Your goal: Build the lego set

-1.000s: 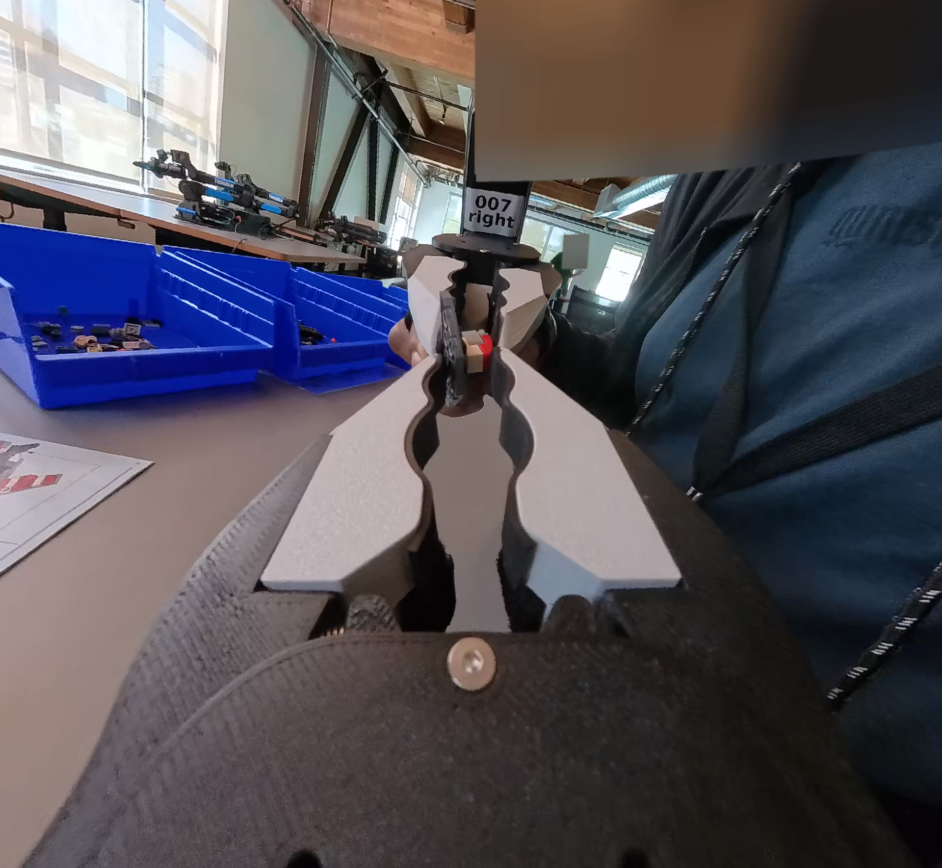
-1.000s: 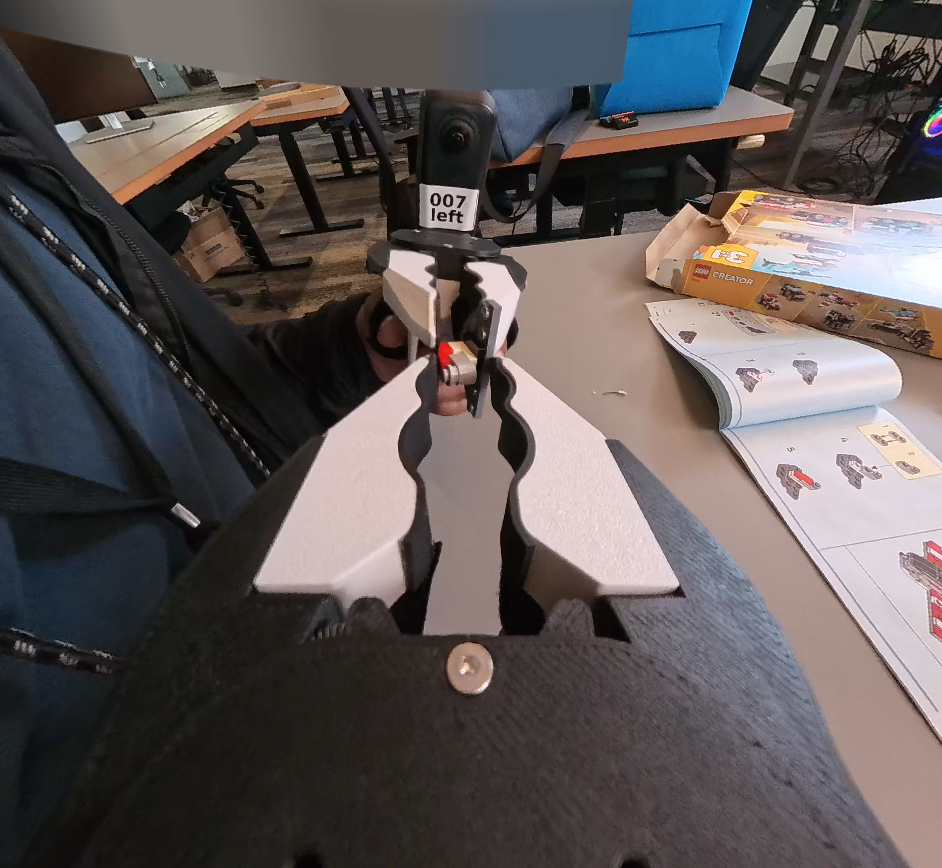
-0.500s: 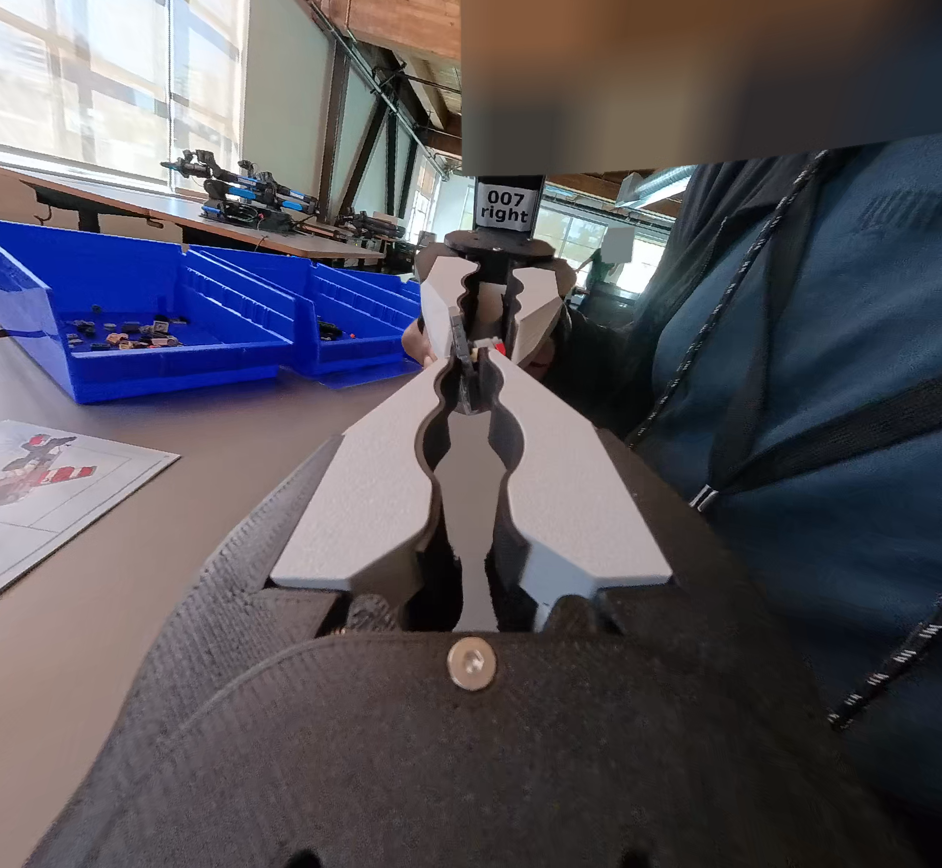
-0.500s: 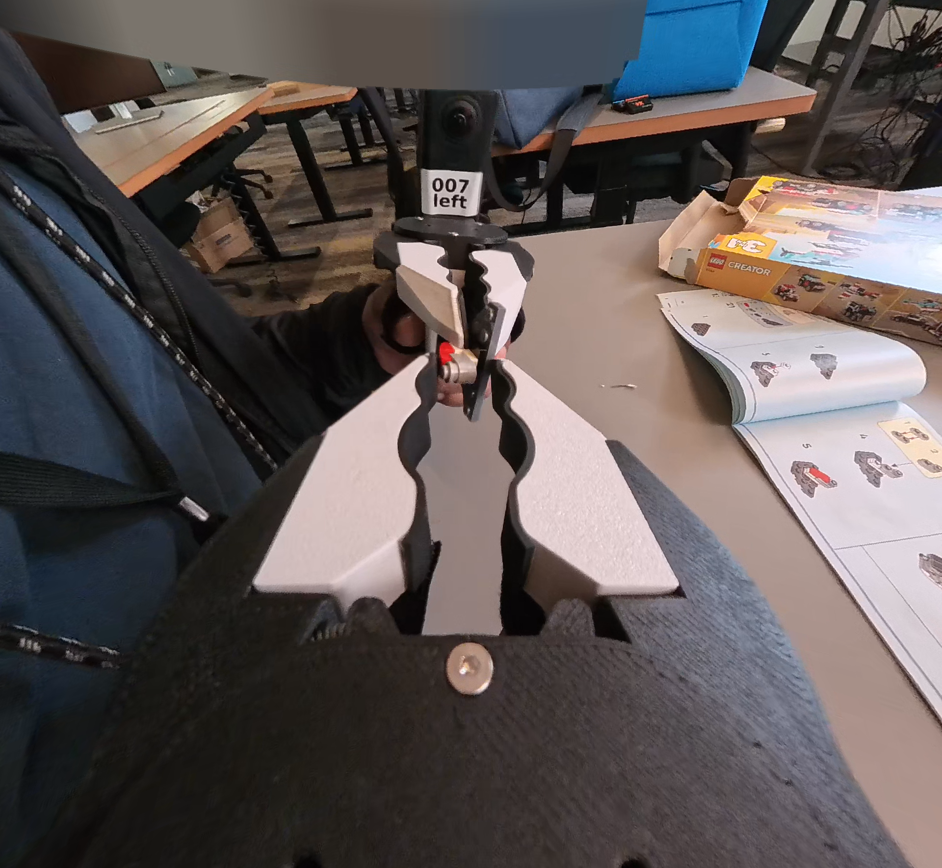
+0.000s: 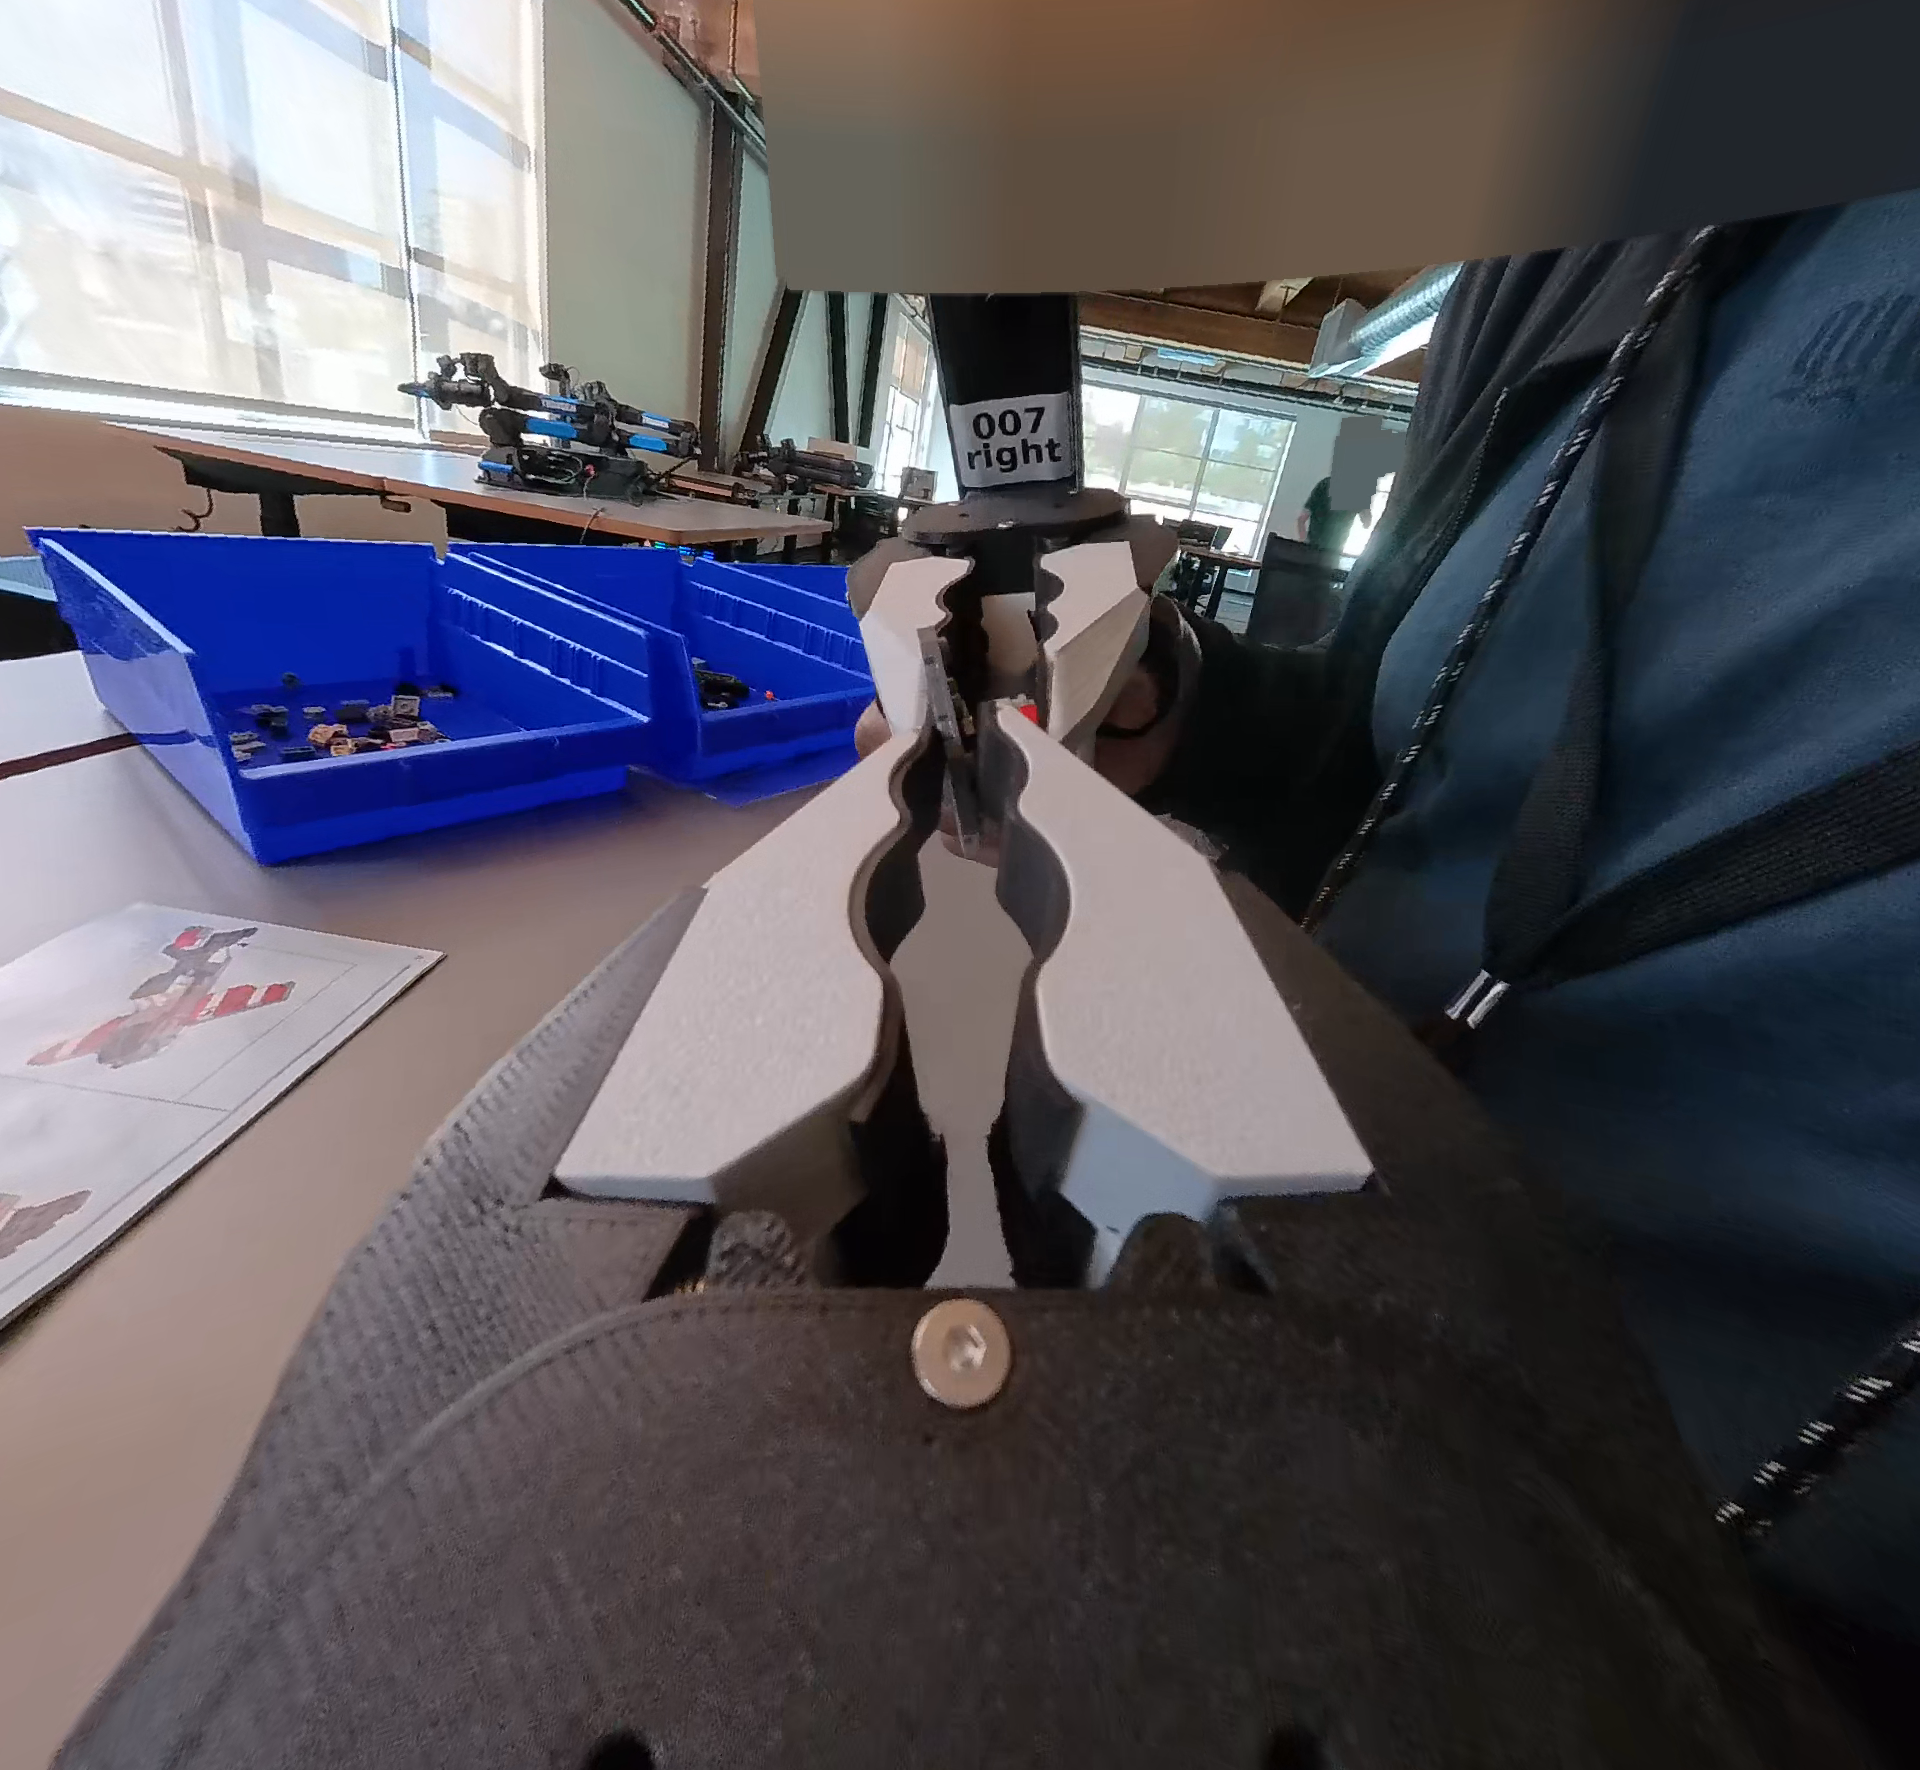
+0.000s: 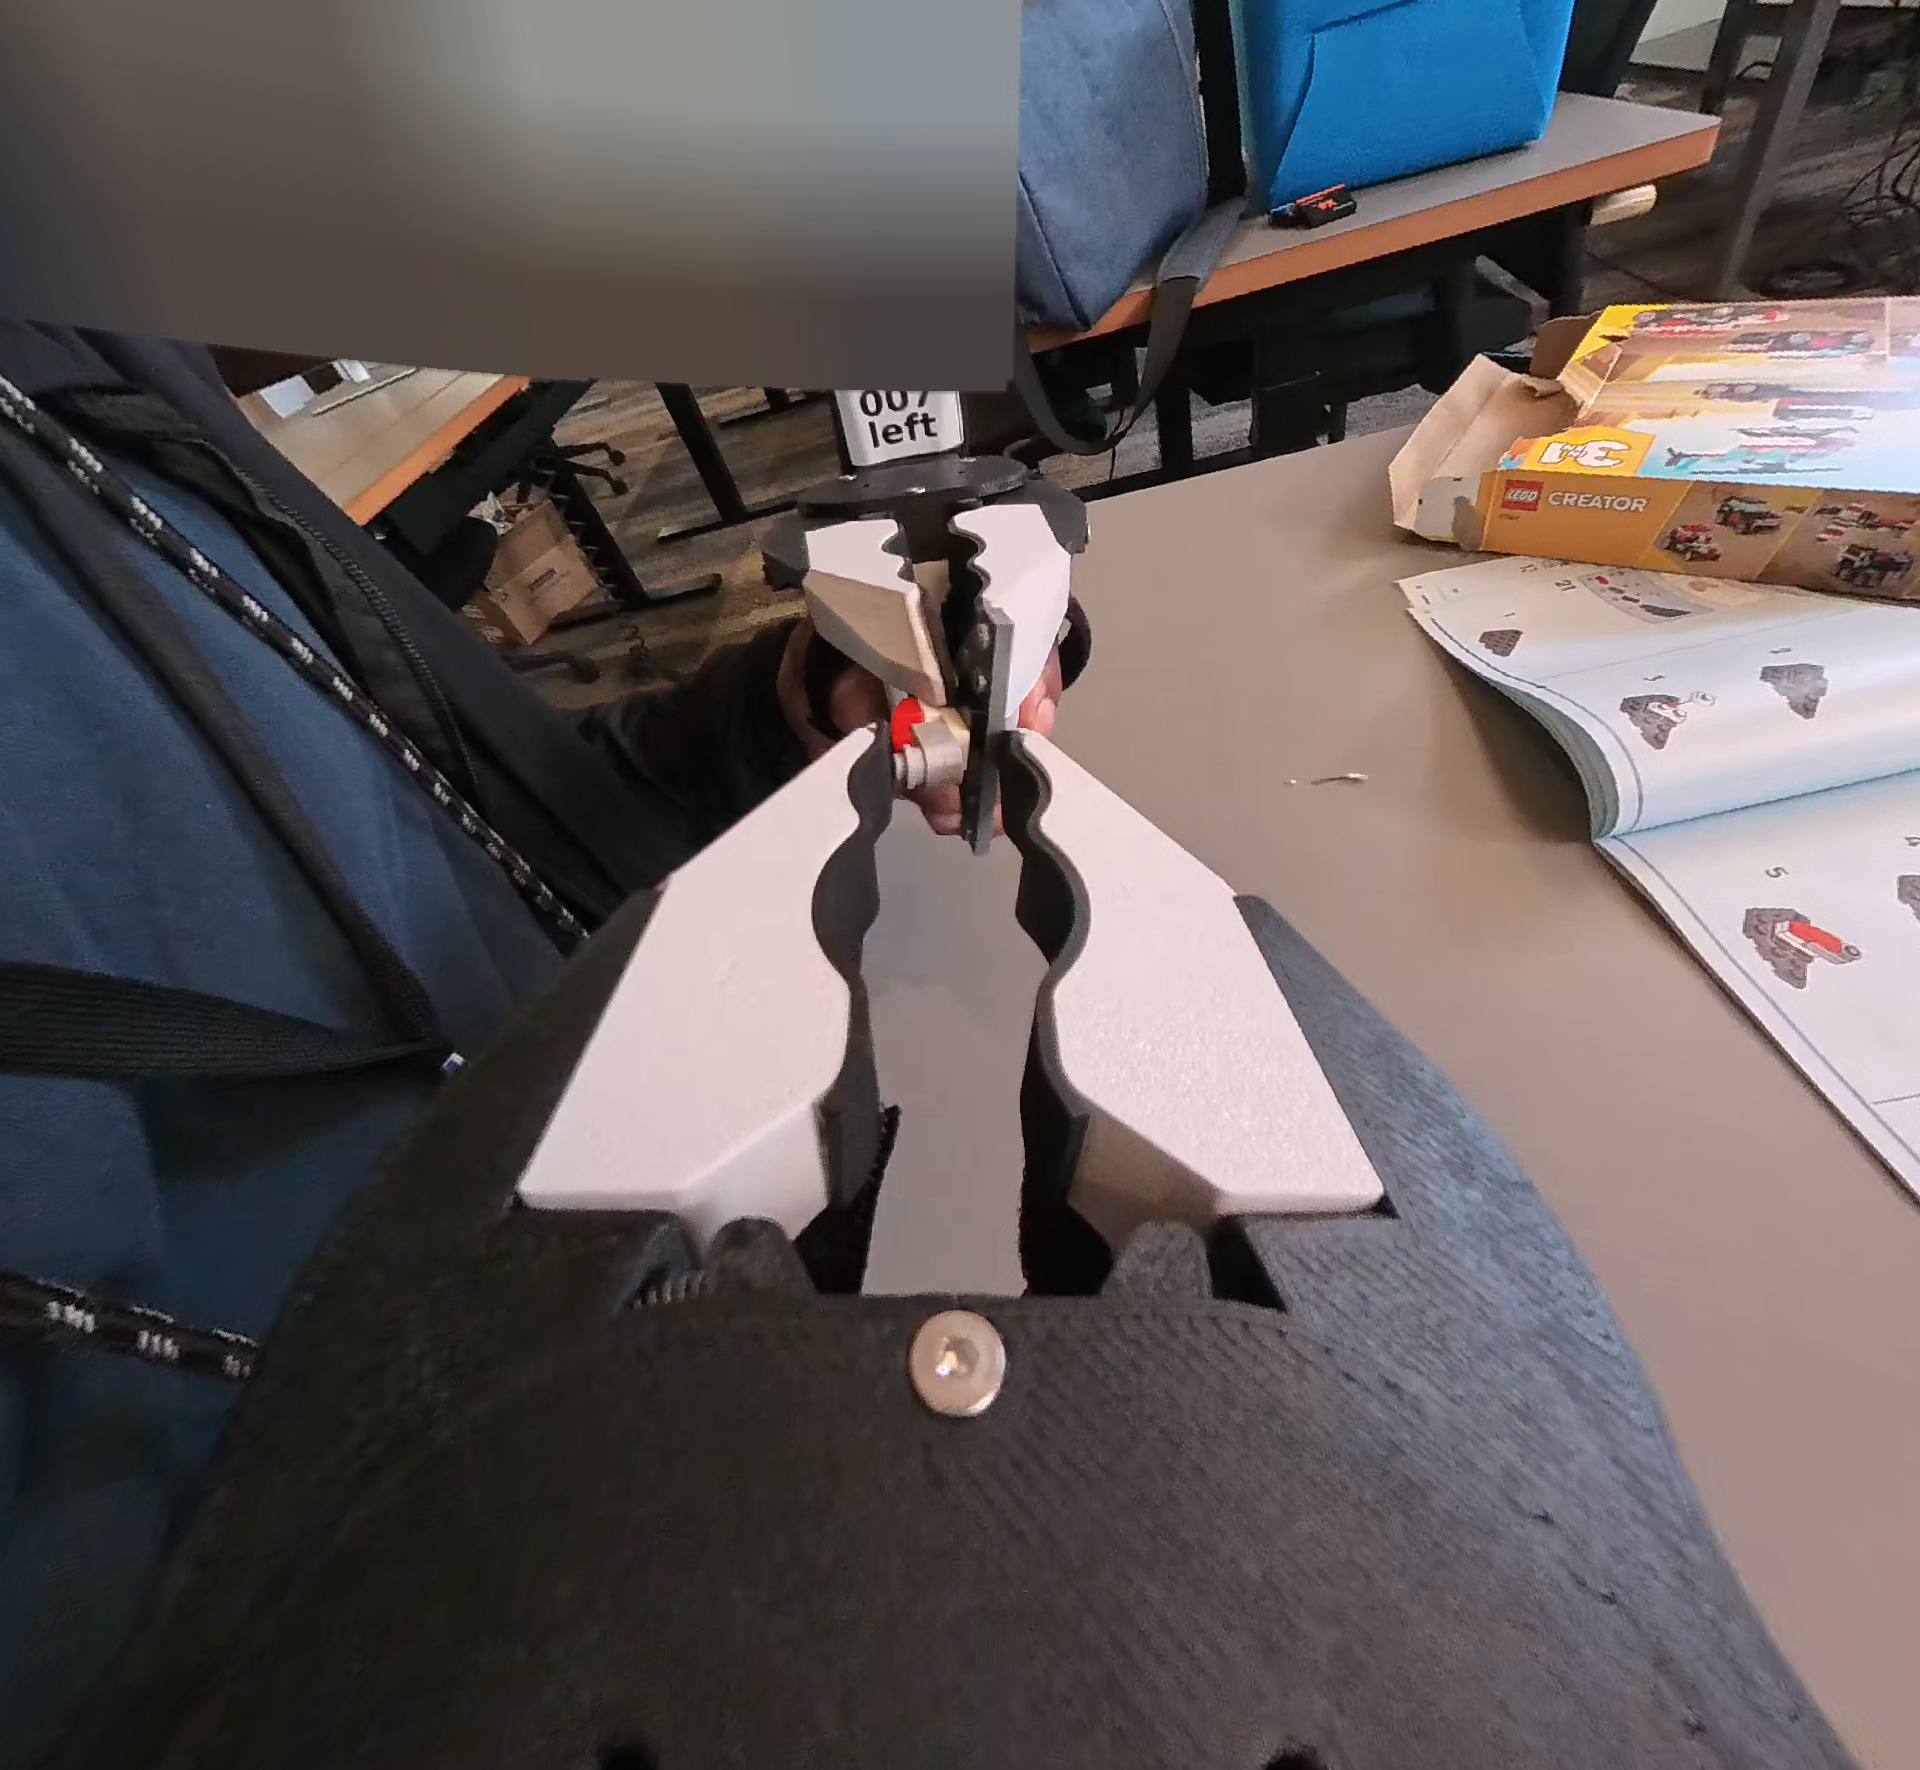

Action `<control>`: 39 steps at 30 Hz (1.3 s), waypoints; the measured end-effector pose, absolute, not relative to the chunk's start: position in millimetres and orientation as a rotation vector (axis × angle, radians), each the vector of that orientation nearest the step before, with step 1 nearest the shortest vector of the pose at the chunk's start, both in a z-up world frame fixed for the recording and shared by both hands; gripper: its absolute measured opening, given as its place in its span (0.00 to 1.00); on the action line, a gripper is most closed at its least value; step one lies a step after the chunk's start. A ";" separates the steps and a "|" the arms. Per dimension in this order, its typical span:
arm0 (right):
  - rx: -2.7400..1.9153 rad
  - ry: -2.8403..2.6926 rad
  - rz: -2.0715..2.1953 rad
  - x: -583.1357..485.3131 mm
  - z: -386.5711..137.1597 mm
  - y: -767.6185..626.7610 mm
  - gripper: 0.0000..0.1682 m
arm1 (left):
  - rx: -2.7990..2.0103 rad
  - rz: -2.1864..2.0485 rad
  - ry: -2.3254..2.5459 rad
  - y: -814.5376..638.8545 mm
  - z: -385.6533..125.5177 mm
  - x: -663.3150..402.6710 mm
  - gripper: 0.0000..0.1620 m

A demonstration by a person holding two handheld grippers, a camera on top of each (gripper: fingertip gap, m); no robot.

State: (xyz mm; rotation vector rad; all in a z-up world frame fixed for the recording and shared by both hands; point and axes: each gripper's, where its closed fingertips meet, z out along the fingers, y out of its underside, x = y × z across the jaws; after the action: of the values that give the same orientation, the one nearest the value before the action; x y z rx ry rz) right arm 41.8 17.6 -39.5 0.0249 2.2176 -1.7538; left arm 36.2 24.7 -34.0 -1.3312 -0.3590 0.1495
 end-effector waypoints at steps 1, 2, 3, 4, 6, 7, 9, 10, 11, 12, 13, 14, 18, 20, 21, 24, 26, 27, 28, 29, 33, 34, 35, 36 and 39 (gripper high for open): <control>0.028 2.211 -1.755 42.2 -39.1 17.5 0.12 | -1.331 0.150 -0.356 24.6 -33.6 36.7 0.04; 0.034 2.205 -1.754 42.5 -39.1 17.4 0.12 | -1.333 0.153 -0.354 24.5 -33.4 37.0 0.04; 0.038 2.202 -1.752 42.9 -39.2 17.2 0.12 | -1.335 0.157 -0.352 24.3 -33.4 37.4 0.04; 0.043 2.201 -1.751 43.1 -39.2 17.0 0.12 | -1.338 0.163 -0.349 24.1 -33.4 37.8 0.04; 0.044 2.207 -1.758 43.0 -39.1 16.8 0.12 | -1.342 0.173 -0.349 23.9 -33.2 37.8 0.04; 0.041 2.210 -1.758 43.2 -39.3 16.8 0.12 | -1.344 0.177 -0.347 24.0 -33.2 38.0 0.04; 0.034 2.212 -1.760 43.6 -38.9 17.0 0.12 | -1.344 0.180 -0.344 24.2 -32.8 38.6 0.04; 0.033 2.212 -1.762 43.6 -38.7 17.0 0.12 | -1.343 0.180 -0.343 24.3 -32.6 38.6 0.04; 0.032 2.211 -1.762 43.9 -38.5 17.0 0.12 | -1.343 0.181 -0.342 24.4 -32.4 38.9 0.04; 0.032 2.210 -1.762 44.2 -38.5 17.1 0.12 | -1.343 0.182 -0.340 24.4 -32.2 39.2 0.04; 0.033 2.210 -1.761 44.3 -38.5 17.1 0.12 | -1.344 0.184 -0.338 24.5 -32.1 39.5 0.04; 0.033 2.208 -1.760 44.6 -38.3 17.2 0.12 | -1.344 0.185 -0.337 24.6 -32.0 39.7 0.04; 0.046 2.199 -1.747 44.9 -38.9 17.4 0.12 | -1.351 0.193 -0.333 25.0 -32.3 40.2 0.04; 0.050 2.193 -1.743 45.4 -38.5 17.6 0.12 | -1.351 0.197 -0.329 25.2 -31.9 40.6 0.04; 0.048 2.188 -1.739 46.3 -38.2 17.7 0.12 | -1.350 0.197 -0.325 25.3 -31.5 41.2 0.04; 0.046 2.178 -1.733 47.7 -37.5 18.2 0.12 | -1.350 0.196 -0.315 25.8 -30.7 43.1 0.04; 0.059 2.174 -1.720 47.5 -38.7 18.4 0.12 | -1.355 0.198 -0.314 26.2 -31.4 43.0 0.04; 0.067 2.172 -1.714 47.1 -39.3 18.6 0.12 | -1.360 0.201 -0.316 26.4 -32.2 42.6 0.04; 0.069 2.170 -1.712 47.0 -39.6 18.7 0.12 | -1.363 0.202 -0.318 26.6 -32.6 42.3 0.04; 0.067 2.169 -1.714 47.1 -39.6 18.8 0.12 | -1.363 0.202 -0.317 26.7 -32.7 42.5 0.04; 0.091 2.162 -1.697 46.7 -40.8 18.7 0.12 | -1.370 0.206 -0.321 26.7 -33.9 42.0 0.04; 0.083 2.156 -1.706 47.3 -39.6 18.7 0.12 | -1.366 0.204 -0.317 26.8 -33.2 42.5 0.04; 0.082 2.154 -1.706 47.9 -38.7 18.6 0.12 | -1.360 0.200 -0.315 26.8 -32.2 42.9 0.04; 0.076 2.158 -1.717 47.8 -37.4 18.4 0.12 | -1.352 0.193 -0.315 26.6 -31.1 42.9 0.04; 0.059 2.187 -1.740 42.4 -37.1 17.5 0.12 | -1.320 0.162 -0.346 25.5 -30.1 38.4 0.04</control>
State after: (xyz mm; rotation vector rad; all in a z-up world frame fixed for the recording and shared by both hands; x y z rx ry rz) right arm 42.4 17.5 -37.1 0.0589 2.1868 -1.7401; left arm 38.4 25.5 -30.1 -1.3195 -0.3459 0.1615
